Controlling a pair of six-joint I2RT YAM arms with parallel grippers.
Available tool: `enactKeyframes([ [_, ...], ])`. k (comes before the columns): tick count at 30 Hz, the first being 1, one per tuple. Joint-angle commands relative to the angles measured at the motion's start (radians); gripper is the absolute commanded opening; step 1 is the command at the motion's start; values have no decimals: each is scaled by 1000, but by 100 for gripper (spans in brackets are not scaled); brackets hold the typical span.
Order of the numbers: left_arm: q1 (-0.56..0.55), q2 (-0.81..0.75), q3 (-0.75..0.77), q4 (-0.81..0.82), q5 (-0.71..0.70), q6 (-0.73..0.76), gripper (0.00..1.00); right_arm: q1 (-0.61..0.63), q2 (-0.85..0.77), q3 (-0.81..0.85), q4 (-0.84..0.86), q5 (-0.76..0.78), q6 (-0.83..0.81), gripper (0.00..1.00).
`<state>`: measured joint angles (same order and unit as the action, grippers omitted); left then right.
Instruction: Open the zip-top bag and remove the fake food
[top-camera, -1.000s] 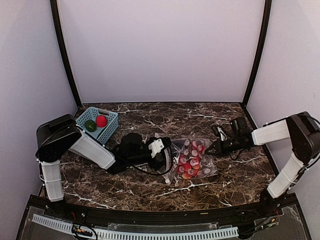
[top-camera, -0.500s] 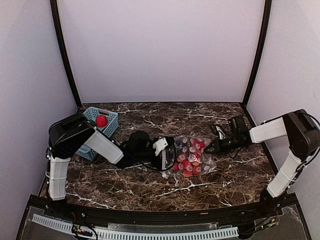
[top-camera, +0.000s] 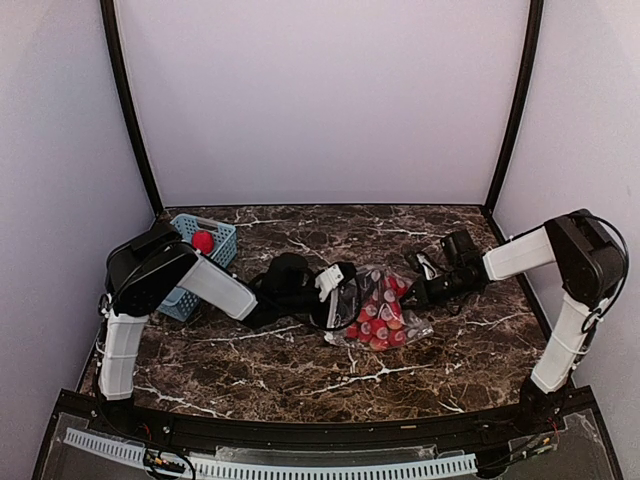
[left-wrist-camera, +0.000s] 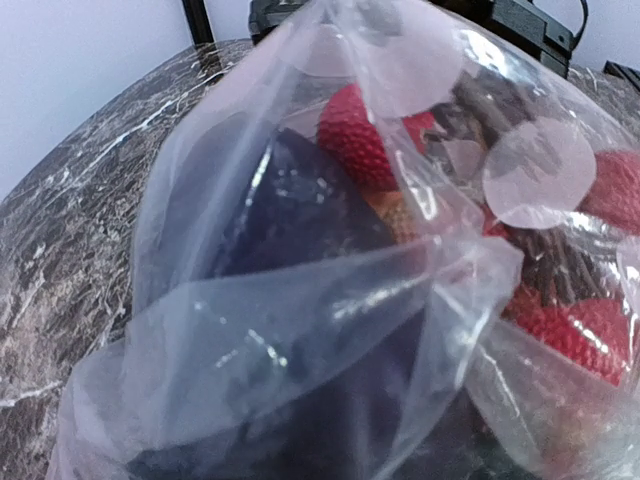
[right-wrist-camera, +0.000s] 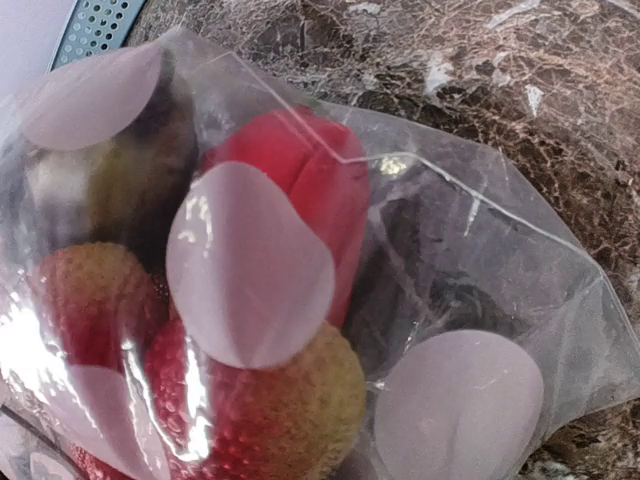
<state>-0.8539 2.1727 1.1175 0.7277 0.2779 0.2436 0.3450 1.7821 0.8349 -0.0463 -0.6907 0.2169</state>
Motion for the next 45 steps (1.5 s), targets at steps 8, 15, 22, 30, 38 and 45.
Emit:
enactKeyframes([
  [8, -10, -195, -267, 46, 34, -57, 39, -67, -111, -97, 41, -13, 40, 0],
  [15, -10, -337, -460, 52, 34, -48, 40, -127, -187, -149, 42, 7, 57, 0],
  [22, -10, -376, -535, 15, 5, -8, 45, -139, -197, -158, 43, 3, 59, 0],
  [30, -76, -426, -532, -57, -95, 75, 55, -139, -198, -158, 38, -1, 52, 0],
  [38, -99, -456, -553, -20, -134, 32, 74, -139, -194, -168, 42, -10, 56, 0],
  [45, -120, -405, -508, 39, -150, -5, 79, -139, -194, -163, 42, -13, 58, 0],
])
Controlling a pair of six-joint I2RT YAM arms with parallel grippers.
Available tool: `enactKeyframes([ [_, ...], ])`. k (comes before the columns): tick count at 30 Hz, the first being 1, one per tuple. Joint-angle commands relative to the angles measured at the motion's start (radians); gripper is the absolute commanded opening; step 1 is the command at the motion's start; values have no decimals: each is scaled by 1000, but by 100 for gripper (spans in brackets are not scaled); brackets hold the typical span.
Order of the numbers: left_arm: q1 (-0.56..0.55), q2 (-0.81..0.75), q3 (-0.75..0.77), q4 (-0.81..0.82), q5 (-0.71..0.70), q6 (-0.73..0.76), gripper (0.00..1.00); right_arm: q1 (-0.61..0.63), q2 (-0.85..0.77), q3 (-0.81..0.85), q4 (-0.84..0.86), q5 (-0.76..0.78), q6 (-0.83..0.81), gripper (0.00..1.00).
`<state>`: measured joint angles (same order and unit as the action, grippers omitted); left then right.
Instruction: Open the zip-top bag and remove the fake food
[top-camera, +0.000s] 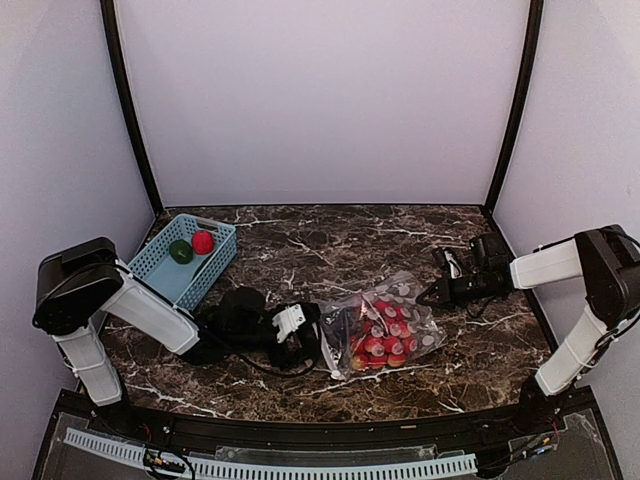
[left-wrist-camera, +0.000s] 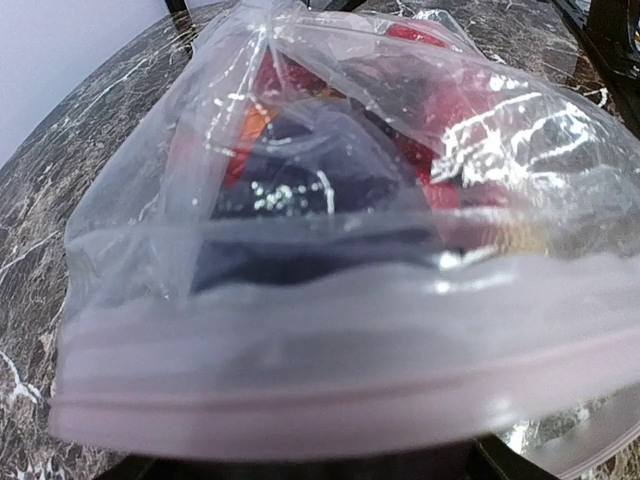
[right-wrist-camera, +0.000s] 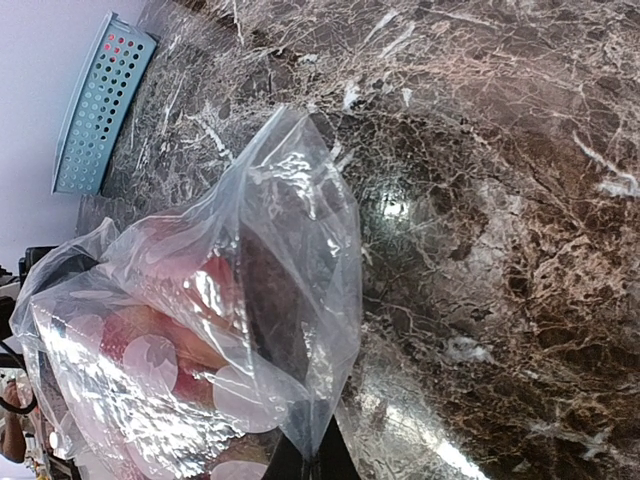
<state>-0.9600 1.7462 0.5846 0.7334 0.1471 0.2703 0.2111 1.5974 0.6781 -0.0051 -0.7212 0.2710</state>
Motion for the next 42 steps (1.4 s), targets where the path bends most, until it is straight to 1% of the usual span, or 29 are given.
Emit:
enactKeyframes([
  [1, -16, 25, 29, 36, -19, -34, 79, -6, -10, -7, 1, 17, 4, 0],
  [4, -28, 35, 49, 34, -17, -31, 82, -6, -10, -7, 1, 16, 2, 0],
  [7, -32, 34, 57, 35, -13, -34, 82, -5, -8, -6, 1, 13, 4, 0],
  [9, -33, 23, 58, 27, -10, -36, 77, -6, -9, -6, 1, 11, 4, 0],
  [10, -33, 16, 54, 16, -7, -37, 71, -6, -11, -6, 1, 11, 4, 0],
  [11, -33, 0, 51, 11, -6, -37, 68, -6, -12, -6, 1, 12, 4, 0],
  [12, -33, -11, 38, 0, -9, -38, 62, -6, -14, -6, 1, 14, 2, 0],
  [14, -34, -49, 2, -5, -22, -44, 55, -6, -18, -6, 1, 19, 1, 0],
  [16, -33, -93, -41, -17, -40, -54, 51, -5, -20, -6, 1, 25, 2, 0],
  [18, -33, -139, -80, -42, -57, -75, 49, -7, -23, -10, 1, 30, 6, 0],
  [24, -33, -297, -204, -92, -85, -154, 47, -23, -34, -28, 47, 46, 28, 0],
  [27, -33, -416, -276, -131, -114, -208, 45, -36, -37, -34, 53, 44, 31, 0],
  [29, -31, -516, -320, -156, -151, -254, 45, -41, -35, -34, 54, 41, 31, 0],
  [30, -30, -596, -333, -168, -170, -297, 45, -41, -31, -33, 56, 38, 28, 0],
  [31, -25, -636, -349, -198, -213, -313, 45, -41, -27, -32, 57, 35, 27, 0],
  [32, -18, -727, -354, -220, -233, -347, 46, -41, -23, -30, 57, 32, 26, 0],
  [33, 8, -767, -354, -269, -261, -363, 47, -41, -19, -28, 57, 30, 25, 0],
  [34, 57, -849, -343, -327, -267, -397, 48, -41, -16, -27, 59, 26, 24, 0],
  [35, 89, -886, -334, -360, -258, -416, 48, -41, -12, -26, 64, 22, 21, 0],
  [36, 155, -944, -311, -418, -258, -453, 49, -41, -10, -25, 66, 19, 20, 0],
  [37, 178, -966, -301, -438, -271, -487, 49, -41, -9, -24, 69, 18, 20, 0],
  [38, 224, -995, -280, -460, -277, -503, 50, -41, -7, -22, 68, 17, 18, 0],
  [41, 322, -989, -207, -537, -287, -572, 51, -41, -11, -19, 68, 16, 17, 0],
  [42, 374, -978, -158, -593, -306, -582, 51, -41, -11, -18, 68, 16, 19, 0],
])
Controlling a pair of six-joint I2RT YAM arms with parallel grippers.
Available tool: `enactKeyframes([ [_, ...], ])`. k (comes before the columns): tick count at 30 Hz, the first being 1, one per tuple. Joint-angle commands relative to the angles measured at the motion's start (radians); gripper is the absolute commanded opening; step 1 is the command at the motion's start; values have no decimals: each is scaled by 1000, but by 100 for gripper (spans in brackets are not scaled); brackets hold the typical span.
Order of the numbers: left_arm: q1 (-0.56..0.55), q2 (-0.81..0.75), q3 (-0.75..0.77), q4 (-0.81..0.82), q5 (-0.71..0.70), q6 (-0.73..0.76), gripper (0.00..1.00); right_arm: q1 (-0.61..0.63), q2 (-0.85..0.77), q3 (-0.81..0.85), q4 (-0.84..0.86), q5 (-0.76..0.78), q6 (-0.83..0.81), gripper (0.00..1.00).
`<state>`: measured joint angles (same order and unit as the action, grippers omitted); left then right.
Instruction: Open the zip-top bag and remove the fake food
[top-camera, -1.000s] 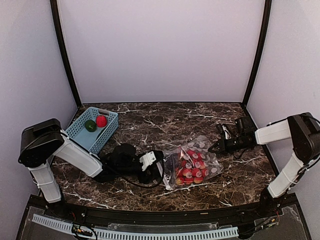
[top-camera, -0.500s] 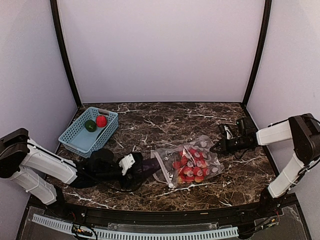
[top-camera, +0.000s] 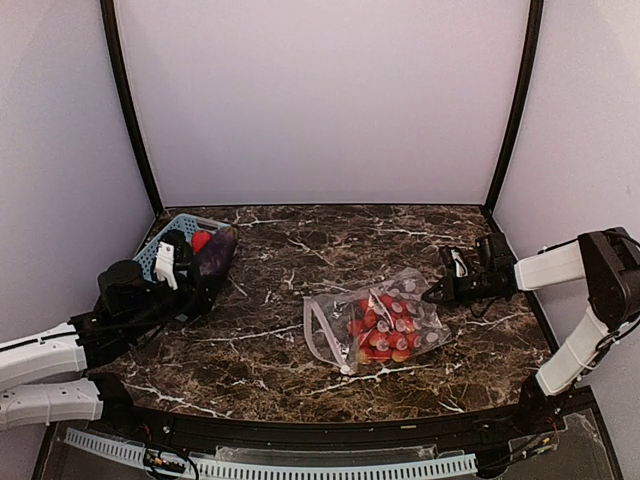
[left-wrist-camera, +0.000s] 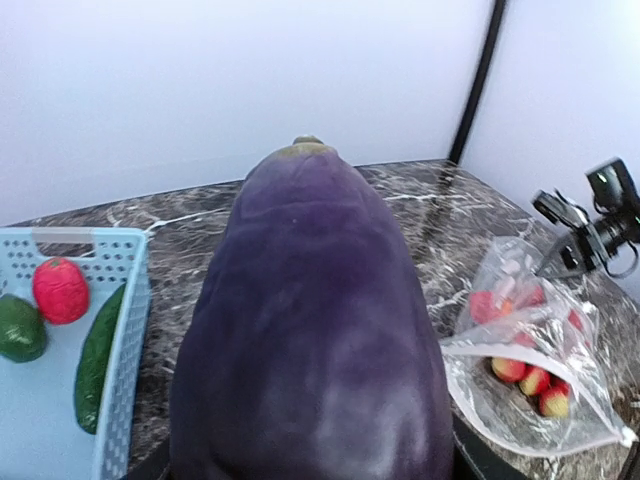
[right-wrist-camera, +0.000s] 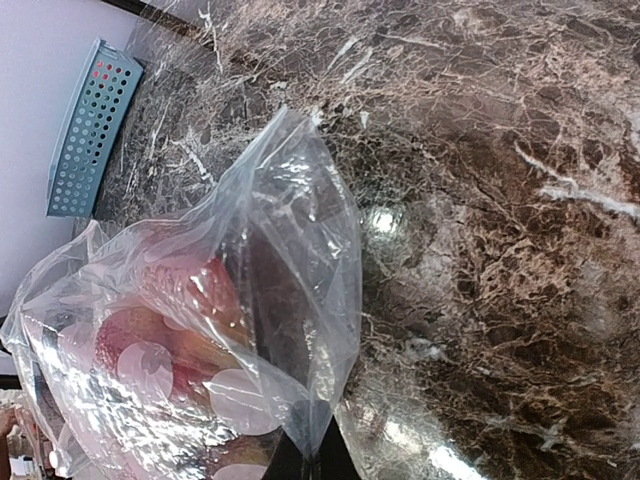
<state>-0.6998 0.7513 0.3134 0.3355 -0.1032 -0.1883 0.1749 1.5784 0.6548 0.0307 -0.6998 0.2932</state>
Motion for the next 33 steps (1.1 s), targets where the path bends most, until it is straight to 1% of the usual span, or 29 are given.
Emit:
enactKeyframes([
  [1, 137, 44, 136, -224, -63, -143, 51, -5, 6, 6, 32, -7, -3, 0],
  [2, 190, 61, 182, -271, -68, -151, 51, -4, 6, 7, 33, -9, -3, 0],
  [3, 216, 99, 202, -291, -61, -162, 51, -5, 7, 9, 33, -12, -3, 0],
  [4, 275, 119, 244, -319, -39, -169, 51, -5, 5, 11, 32, -14, -3, 0],
  [5, 303, 161, 263, -345, -31, -188, 50, -5, 4, 12, 31, -15, -4, 0],
  [6, 357, 181, 296, -382, -12, -197, 49, -5, 2, 11, 31, -14, -4, 0],
  [9, 458, 266, 333, -406, 17, -228, 49, -5, -4, 8, 30, -14, -5, 0],
  [13, 532, 338, 329, -382, 28, -278, 49, -5, -13, 11, 26, -14, -4, 0],
  [17, 566, 377, 302, -371, 0, -323, 50, -5, -18, 10, 15, -8, -13, 0],
  [21, 575, 441, 293, -367, 30, -325, 51, -4, -13, 7, 28, -10, -5, 0],
  [25, 576, 499, 283, -350, 57, -329, 56, -5, -9, 8, 31, -13, -3, 0],
  [29, 576, 510, 280, -340, 64, -318, 67, -5, -10, 9, 23, -12, -7, 0],
  [30, 576, 502, 283, -342, 69, -308, 73, -5, -12, 11, 22, -12, -8, 0],
  [32, 575, 471, 292, -346, 92, -297, 80, -5, -9, 15, 19, -10, -10, 0],
  [33, 574, 458, 290, -340, 115, -295, 82, -5, -7, 16, 18, -9, -11, 0],
])
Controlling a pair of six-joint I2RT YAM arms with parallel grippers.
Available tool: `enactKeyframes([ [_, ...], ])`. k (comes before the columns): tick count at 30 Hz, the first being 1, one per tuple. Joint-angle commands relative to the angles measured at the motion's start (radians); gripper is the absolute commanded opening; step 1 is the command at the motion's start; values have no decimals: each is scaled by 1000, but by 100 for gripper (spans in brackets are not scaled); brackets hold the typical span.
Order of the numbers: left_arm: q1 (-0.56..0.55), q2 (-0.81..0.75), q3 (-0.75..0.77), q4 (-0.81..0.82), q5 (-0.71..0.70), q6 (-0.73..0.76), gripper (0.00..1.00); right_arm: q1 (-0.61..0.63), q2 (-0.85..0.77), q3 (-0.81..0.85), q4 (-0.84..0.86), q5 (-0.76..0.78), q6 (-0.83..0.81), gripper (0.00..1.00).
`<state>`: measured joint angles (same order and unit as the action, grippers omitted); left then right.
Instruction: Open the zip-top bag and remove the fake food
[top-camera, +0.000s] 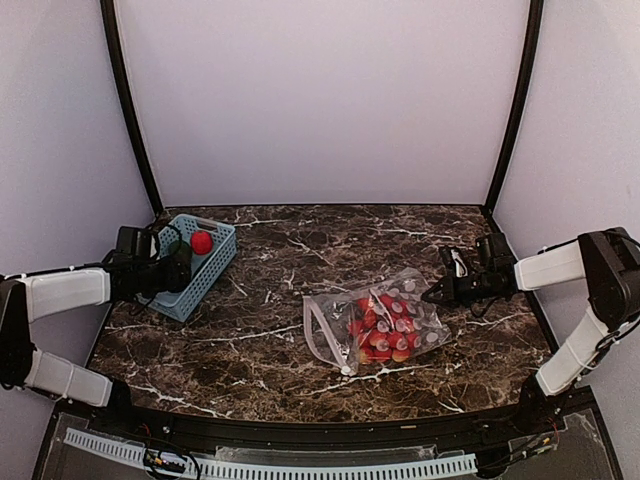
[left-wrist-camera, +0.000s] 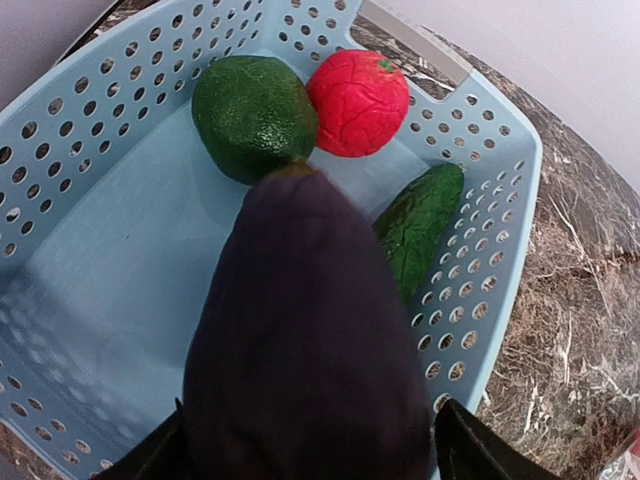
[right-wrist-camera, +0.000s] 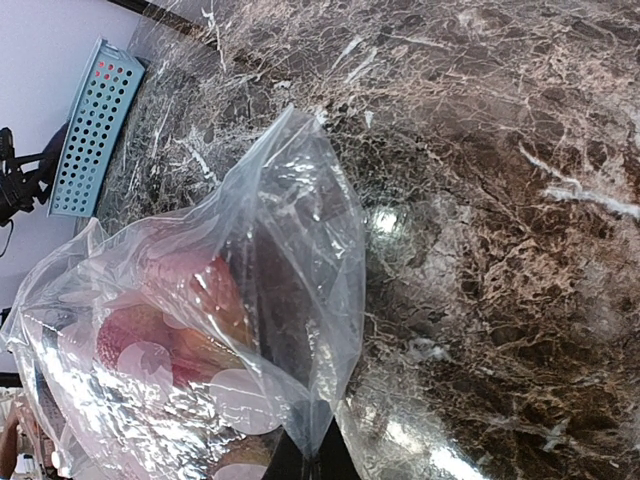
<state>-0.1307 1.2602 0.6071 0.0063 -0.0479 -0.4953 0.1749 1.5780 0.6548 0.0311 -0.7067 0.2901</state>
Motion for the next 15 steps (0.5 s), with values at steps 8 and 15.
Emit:
enactKeyframes([
  [8, -70, -198, 9, -16, 14, 92, 92, 0, 7, 22, 20, -5, -6, 0],
  [15, -289, -186, -57, 204, 262, 173, 74, 17, 22, 34, 16, -5, -9, 0],
])
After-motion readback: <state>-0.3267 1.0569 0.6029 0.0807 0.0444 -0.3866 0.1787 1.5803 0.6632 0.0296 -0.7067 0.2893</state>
